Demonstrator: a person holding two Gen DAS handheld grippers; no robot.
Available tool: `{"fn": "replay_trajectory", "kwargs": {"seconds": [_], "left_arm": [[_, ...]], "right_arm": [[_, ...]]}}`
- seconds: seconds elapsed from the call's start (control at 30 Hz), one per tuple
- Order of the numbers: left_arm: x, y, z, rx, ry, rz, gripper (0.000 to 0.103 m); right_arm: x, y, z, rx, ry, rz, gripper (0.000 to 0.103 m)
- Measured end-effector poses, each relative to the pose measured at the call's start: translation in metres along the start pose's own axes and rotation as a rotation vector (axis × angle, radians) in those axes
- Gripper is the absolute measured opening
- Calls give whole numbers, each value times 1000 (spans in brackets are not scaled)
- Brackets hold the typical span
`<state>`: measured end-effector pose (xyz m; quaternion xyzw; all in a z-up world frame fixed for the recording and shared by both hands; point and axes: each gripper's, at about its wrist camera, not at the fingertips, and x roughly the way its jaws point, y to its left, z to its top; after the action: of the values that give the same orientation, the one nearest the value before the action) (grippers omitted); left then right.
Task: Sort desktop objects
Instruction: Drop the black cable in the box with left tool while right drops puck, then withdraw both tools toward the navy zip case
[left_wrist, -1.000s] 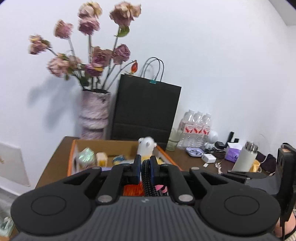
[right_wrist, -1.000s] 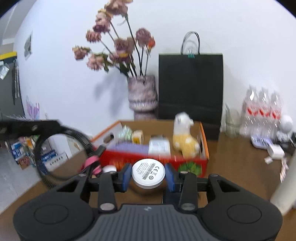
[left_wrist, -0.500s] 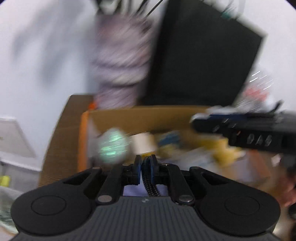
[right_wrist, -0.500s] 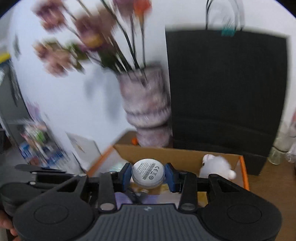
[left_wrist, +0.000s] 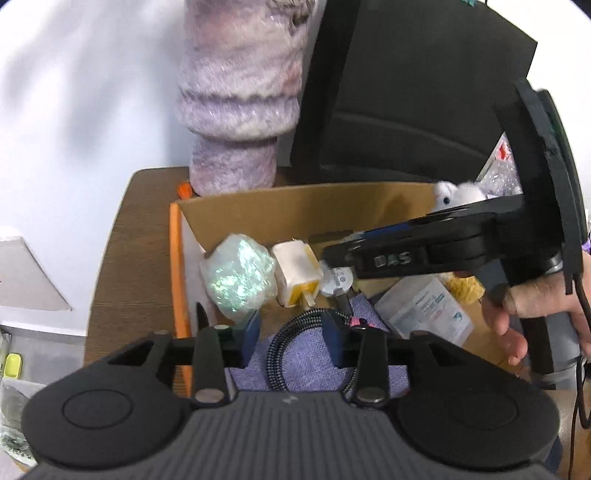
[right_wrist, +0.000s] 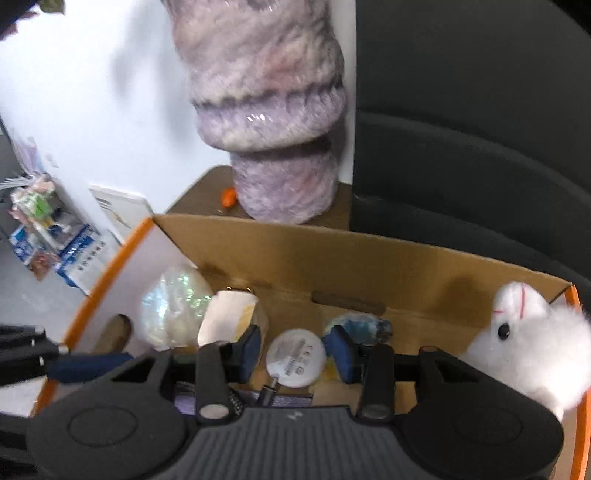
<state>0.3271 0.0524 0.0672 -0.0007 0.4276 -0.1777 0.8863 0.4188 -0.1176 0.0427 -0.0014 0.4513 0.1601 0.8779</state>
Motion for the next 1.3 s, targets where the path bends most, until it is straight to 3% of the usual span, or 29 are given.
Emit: {"fn": "replay_trajectory", "kwargs": {"seconds": [0.1, 0.13, 0.23, 0.33, 0.6, 0.77, 0.83, 0.9, 1.17, 1.3], "left_arm": [[-10, 0, 3, -35, 18, 32, 63], [-13, 0, 3, -56, 33, 51, 75], [-27, -4, 1, -95, 51, 74, 85], [-44, -11, -7, -105, 52, 131, 98], [-101, -39, -32, -113, 12, 213, 103], [-124, -64, -61, -102, -46, 252, 103], [-138, -78, -81, -84, -114, 280, 103], [-148, -87, -100, -76, -157, 257, 103], [-171, -119, -203, -89, -229, 136, 103], [-176, -141, -260, -67, -241, 161, 103]], "right_arm": [[-19, -4, 0, 10, -18, -22, 45], [-28, -5, -1, 7, -24, -32, 45], [-56, -4, -8, -24, -33, -66, 46], [-90, -6, -17, -56, -53, -110, 60], [-181, -29, -55, -40, -114, -200, 72], [-208, -35, -100, -12, -129, -176, 73], [-217, -32, -123, -12, -146, -150, 74], [-223, -28, -146, -25, -167, -135, 76], [-246, 4, -261, -67, -253, -125, 78], [-253, 18, -313, -36, -270, -110, 78]]}}
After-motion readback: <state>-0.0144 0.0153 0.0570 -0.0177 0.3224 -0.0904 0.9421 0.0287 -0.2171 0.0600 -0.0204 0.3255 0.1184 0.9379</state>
